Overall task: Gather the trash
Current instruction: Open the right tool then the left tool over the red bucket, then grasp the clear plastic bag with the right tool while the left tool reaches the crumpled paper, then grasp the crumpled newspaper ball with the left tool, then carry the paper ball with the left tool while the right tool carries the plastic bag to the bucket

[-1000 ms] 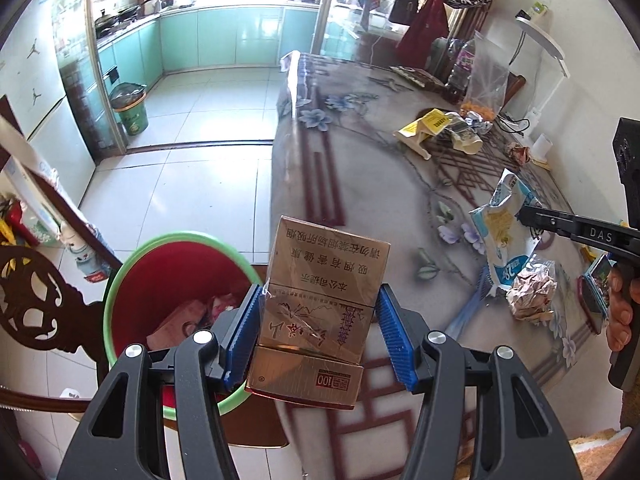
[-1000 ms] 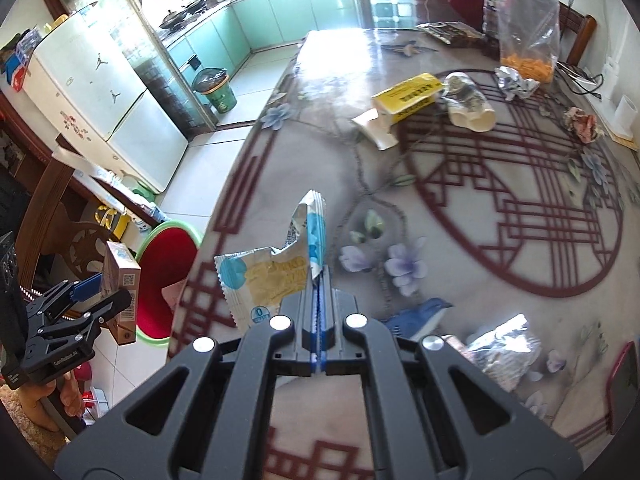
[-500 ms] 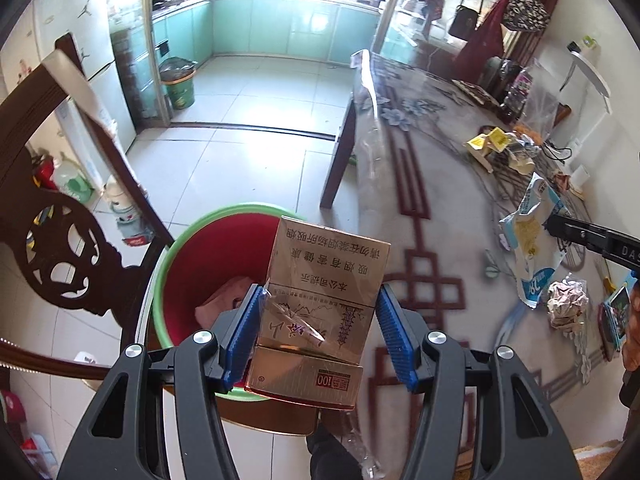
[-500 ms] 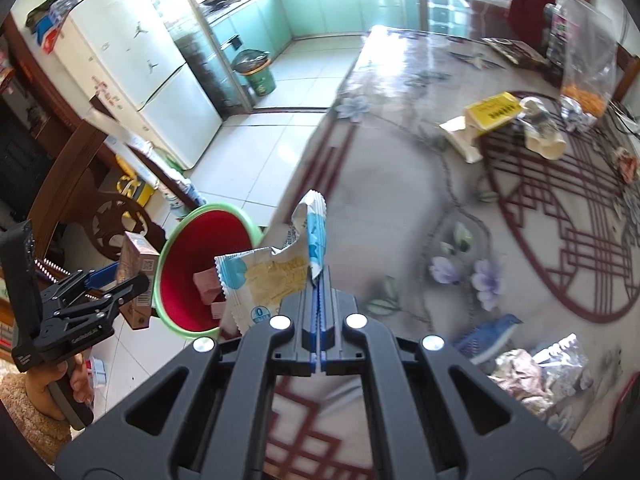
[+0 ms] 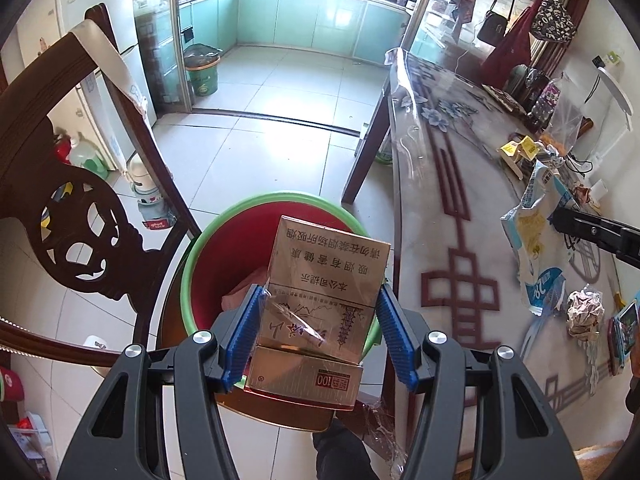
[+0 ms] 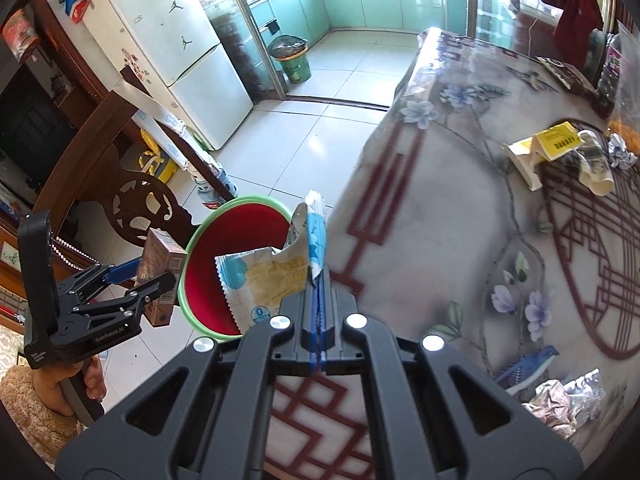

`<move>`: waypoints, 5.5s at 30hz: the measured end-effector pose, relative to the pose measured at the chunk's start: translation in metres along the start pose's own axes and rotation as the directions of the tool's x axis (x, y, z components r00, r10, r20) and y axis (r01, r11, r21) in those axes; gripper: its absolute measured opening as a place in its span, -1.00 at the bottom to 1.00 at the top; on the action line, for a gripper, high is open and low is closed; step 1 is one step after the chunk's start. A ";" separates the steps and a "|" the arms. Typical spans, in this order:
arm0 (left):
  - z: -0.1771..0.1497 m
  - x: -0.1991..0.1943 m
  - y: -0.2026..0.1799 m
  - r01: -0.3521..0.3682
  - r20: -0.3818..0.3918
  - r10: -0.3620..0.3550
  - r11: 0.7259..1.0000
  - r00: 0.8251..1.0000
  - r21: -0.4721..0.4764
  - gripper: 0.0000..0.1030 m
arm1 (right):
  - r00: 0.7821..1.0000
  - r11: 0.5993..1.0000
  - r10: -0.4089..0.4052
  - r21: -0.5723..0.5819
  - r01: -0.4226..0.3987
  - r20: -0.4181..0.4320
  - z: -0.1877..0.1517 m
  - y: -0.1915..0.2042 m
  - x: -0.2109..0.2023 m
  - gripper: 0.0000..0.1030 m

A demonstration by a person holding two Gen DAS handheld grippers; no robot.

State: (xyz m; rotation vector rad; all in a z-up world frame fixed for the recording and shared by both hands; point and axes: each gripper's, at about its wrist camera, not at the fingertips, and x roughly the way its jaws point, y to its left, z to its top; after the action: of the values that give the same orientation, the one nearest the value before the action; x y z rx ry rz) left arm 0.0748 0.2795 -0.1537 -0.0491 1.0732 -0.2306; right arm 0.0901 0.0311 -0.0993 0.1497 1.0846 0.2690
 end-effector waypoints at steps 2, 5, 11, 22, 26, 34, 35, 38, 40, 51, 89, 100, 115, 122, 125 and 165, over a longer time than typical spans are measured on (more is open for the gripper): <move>0.001 0.003 0.002 -0.006 -0.005 0.006 1.000 1.000 0.000 0.07 | 1.000 1.000 0.013 -0.006 -0.013 -0.005 0.001 0.005 0.003 -0.98; 0.004 0.008 0.005 -0.005 -0.020 0.005 1.000 1.000 -0.008 0.07 | 1.000 1.000 0.025 -0.017 -0.025 -0.015 0.003 0.010 0.007 -0.98; 0.009 0.020 0.010 0.008 -0.045 -0.009 0.999 0.999 -0.034 0.07 | 0.998 0.999 0.043 -0.024 -0.044 -0.043 0.004 0.017 0.018 -0.98; 0.016 0.035 0.026 -0.014 -0.079 0.009 0.998 0.997 -0.066 0.08 | 0.991 0.993 0.098 -0.062 -0.104 -0.095 0.016 0.042 0.047 -0.98; 0.019 0.035 0.032 -0.018 -0.079 0.012 0.997 0.997 -0.072 0.08 | 0.987 0.988 0.112 -0.097 -0.123 -0.115 0.018 0.054 0.056 -0.98; 0.025 0.030 0.042 -0.028 -0.062 0.022 0.995 0.998 -0.096 0.10 | 0.981 0.984 0.139 -0.093 -0.152 -0.133 0.021 0.057 0.064 -0.96; 0.025 0.030 0.043 -0.028 -0.060 0.022 0.994 0.998 -0.101 0.12 | 0.980 0.983 0.144 -0.092 -0.157 -0.134 0.022 0.058 0.064 -0.96; 0.026 0.029 0.049 -0.037 -0.053 0.031 0.992 0.998 -0.124 0.50 | 0.977 0.980 0.172 -0.082 -0.183 -0.129 0.024 0.062 0.066 -0.55; 0.026 0.026 0.053 -0.039 -0.041 0.033 0.988 0.999 -0.148 0.61 | 0.977 0.979 0.180 -0.075 -0.189 -0.112 0.025 0.063 0.065 -0.15; 0.034 0.013 0.027 -0.019 0.006 0.019 0.998 1.000 -0.057 0.61 | 0.993 0.994 0.106 -0.013 -0.107 -0.057 0.018 0.019 0.039 -0.15; -0.006 0.045 -0.318 0.359 -0.200 -0.306 0.869 0.931 0.341 0.60 | 0.993 0.858 -0.045 0.504 0.095 -0.111 -0.145 -0.278 -0.064 -0.69; -0.035 0.054 -0.388 0.444 -0.314 -0.335 0.801 0.888 0.402 0.61 | 0.996 0.872 -0.085 0.483 0.078 -0.006 -0.121 -0.329 -0.098 -0.70; -0.039 0.099 -0.412 0.430 -0.384 -0.287 0.825 0.877 0.367 0.18 | 0.996 0.866 -0.065 0.499 0.027 0.059 -0.111 -0.358 -0.115 -0.70; -0.020 0.089 -0.401 0.390 -0.304 -0.290 0.849 0.908 0.357 -0.09 | 0.997 0.873 -0.048 0.488 0.009 0.067 -0.104 -0.355 -0.112 -0.70; -0.013 0.082 -0.397 0.372 -0.267 -0.286 0.852 0.920 0.368 -0.10 | 0.997 0.875 -0.043 0.484 0.006 0.066 -0.100 -0.353 -0.109 -0.70; 0.023 0.046 -0.261 0.296 -0.113 -0.275 0.919 0.955 0.262 -0.06 | 1.000 0.924 -0.023 0.381 0.019 0.005 -0.059 -0.240 -0.061 -0.70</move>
State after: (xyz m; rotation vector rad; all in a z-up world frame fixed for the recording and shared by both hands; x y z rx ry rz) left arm 0.0736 0.0140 -0.1427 0.0547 1.0970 -0.6500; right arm 0.0450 -0.2167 -0.1347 0.4875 1.1196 0.0339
